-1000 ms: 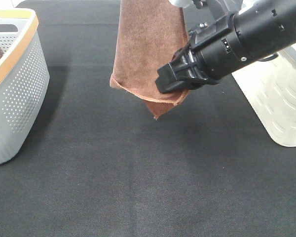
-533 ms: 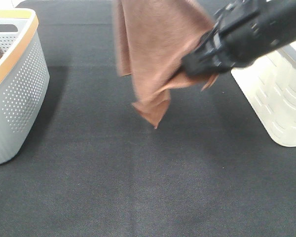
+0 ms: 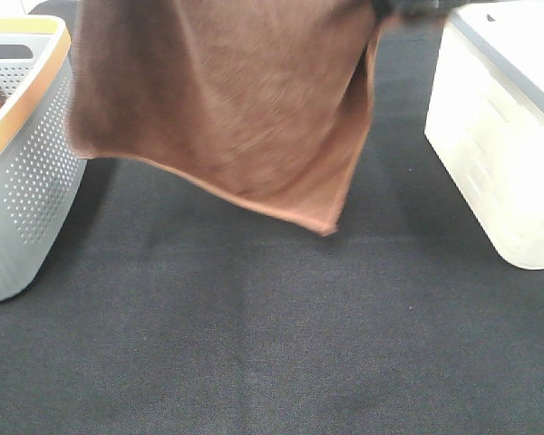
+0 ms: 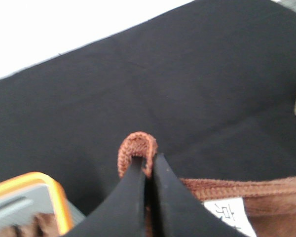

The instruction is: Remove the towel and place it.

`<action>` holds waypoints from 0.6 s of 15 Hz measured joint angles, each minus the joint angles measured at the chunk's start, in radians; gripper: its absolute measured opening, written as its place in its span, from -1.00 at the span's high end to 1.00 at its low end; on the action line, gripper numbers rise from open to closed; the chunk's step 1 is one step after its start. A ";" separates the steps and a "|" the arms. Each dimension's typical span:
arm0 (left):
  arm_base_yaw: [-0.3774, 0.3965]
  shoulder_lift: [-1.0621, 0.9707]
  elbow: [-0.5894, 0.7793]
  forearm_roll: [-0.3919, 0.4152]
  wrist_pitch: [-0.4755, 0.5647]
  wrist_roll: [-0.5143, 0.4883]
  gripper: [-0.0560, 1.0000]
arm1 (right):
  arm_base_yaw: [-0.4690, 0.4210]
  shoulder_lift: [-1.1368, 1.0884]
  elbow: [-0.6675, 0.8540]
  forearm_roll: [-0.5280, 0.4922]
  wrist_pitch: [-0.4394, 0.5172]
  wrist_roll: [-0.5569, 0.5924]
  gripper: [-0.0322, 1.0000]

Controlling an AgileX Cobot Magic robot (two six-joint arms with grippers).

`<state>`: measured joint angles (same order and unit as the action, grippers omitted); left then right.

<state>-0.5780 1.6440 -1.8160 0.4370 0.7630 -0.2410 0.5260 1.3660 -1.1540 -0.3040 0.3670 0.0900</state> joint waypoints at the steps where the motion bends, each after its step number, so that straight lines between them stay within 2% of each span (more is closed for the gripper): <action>1: 0.005 0.024 0.000 0.068 -0.026 -0.008 0.88 | 0.000 0.024 -0.022 -0.079 -0.037 0.010 0.94; 3: 0.047 0.084 0.000 0.151 -0.107 -0.054 0.88 | -0.003 0.102 -0.081 -0.225 -0.092 0.014 0.94; 5: 0.124 0.148 0.000 0.169 -0.241 -0.123 0.88 | -0.031 0.196 -0.161 -0.321 -0.127 0.041 0.94; 6: 0.157 0.176 0.000 0.170 -0.322 -0.157 0.88 | -0.063 0.249 -0.206 -0.349 -0.172 0.068 0.94; 8: 0.219 0.253 0.000 0.171 -0.510 -0.245 0.88 | -0.143 0.360 -0.268 -0.365 -0.325 0.121 0.94; 9: 0.238 0.291 0.000 0.173 -0.567 -0.278 0.88 | -0.176 0.413 -0.287 -0.366 -0.385 0.137 0.94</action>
<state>-0.3400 1.9350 -1.8160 0.6100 0.1960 -0.5190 0.3500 1.7790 -1.4410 -0.6700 -0.0180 0.2270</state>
